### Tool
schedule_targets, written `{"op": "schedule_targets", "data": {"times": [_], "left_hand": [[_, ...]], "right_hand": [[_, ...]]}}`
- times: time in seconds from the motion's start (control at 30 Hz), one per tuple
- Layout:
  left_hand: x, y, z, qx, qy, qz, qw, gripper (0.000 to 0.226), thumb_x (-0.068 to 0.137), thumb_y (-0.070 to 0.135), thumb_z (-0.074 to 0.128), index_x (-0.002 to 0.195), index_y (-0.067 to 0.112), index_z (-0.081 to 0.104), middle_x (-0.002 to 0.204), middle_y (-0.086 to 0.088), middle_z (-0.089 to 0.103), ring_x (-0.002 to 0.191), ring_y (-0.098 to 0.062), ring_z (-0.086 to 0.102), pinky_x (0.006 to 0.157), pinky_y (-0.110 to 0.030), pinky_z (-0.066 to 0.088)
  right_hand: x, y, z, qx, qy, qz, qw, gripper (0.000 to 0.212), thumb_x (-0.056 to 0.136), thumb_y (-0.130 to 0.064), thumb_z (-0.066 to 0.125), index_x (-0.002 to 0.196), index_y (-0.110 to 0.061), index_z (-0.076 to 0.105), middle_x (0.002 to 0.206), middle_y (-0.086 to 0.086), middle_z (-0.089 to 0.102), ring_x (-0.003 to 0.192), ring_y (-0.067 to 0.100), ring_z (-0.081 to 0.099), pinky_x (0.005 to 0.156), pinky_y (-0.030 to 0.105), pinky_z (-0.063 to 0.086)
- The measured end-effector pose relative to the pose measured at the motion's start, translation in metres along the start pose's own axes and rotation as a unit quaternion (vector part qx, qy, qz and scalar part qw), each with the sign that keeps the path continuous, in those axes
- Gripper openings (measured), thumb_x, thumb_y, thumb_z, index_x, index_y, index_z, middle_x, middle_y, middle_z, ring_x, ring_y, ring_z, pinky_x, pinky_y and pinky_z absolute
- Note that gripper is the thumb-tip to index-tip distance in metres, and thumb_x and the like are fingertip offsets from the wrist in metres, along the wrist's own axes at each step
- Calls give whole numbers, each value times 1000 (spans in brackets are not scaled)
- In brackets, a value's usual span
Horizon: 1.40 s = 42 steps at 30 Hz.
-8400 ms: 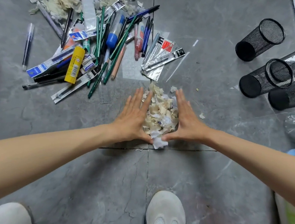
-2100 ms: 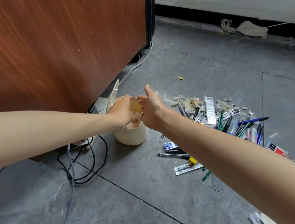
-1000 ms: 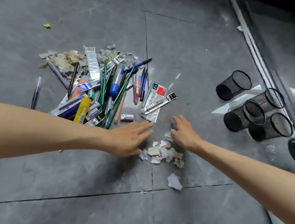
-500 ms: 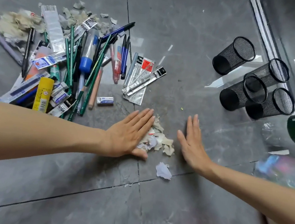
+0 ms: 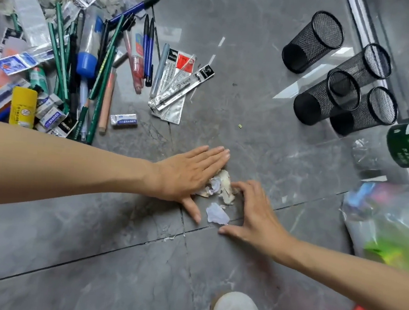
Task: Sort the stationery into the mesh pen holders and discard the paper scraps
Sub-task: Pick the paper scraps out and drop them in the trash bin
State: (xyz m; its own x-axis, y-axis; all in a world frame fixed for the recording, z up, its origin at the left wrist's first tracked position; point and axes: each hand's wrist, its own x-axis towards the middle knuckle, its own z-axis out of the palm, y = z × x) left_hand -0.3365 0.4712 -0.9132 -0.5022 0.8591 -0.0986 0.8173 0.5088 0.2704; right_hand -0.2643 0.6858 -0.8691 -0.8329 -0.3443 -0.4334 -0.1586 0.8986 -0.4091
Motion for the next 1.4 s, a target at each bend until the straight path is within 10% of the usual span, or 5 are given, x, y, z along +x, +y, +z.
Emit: {"op": "schedule_targets", "data": {"times": [0.2, 0.7, 0.9, 1.2, 1.4], "left_hand": [[11, 18, 2, -53, -39, 9, 998, 138, 54, 84, 43, 140, -4, -19, 155, -18, -12, 142, -24, -19, 111, -31, -18], [27, 46, 24, -160, 95, -16, 982, 61, 92, 38, 47, 145, 11, 32, 149, -12, 35, 142, -27, 25, 113, -34, 12], [28, 41, 27, -175, 119, 95, 973, 32, 83, 2, 51, 109, 8, 69, 127, -14, 60, 123, -29, 53, 103, -45, 39], [28, 27, 9, -169, 129, 193, 958, 35, 88, 16, 39, 90, 1, 71, 102, -13, 71, 91, -28, 70, 59, -36, 59], [28, 2, -13, -334, 218, -66, 915, 28, 63, -10, 74, 87, 6, 76, 89, -7, 74, 78, 3, 65, 70, -24, 51]], "right_hand": [[21, -18, -7, 164, 72, 82, 980, 70, 70, -17, 79, 126, -21, 35, 90, -25, 37, 75, -13, 42, 72, 1, 33], [39, -19, -27, 365, 83, 332, 866, 44, 83, 1, 50, 123, -16, 41, 84, -1, 54, 88, 18, 55, 81, 29, 45], [36, -4, -26, 358, 153, 405, 827, 35, 78, 3, 46, 105, -19, 48, 85, 0, 50, 66, 19, 51, 75, 39, 52], [17, 13, -20, 289, 123, 392, 865, 20, 80, 1, 51, 84, -19, 52, 72, 2, 54, 62, 26, 57, 50, 29, 44], [19, 2, -16, 244, 102, 330, 906, 22, 78, 1, 59, 92, -15, 53, 65, -2, 48, 60, 19, 52, 53, 24, 41]]}}
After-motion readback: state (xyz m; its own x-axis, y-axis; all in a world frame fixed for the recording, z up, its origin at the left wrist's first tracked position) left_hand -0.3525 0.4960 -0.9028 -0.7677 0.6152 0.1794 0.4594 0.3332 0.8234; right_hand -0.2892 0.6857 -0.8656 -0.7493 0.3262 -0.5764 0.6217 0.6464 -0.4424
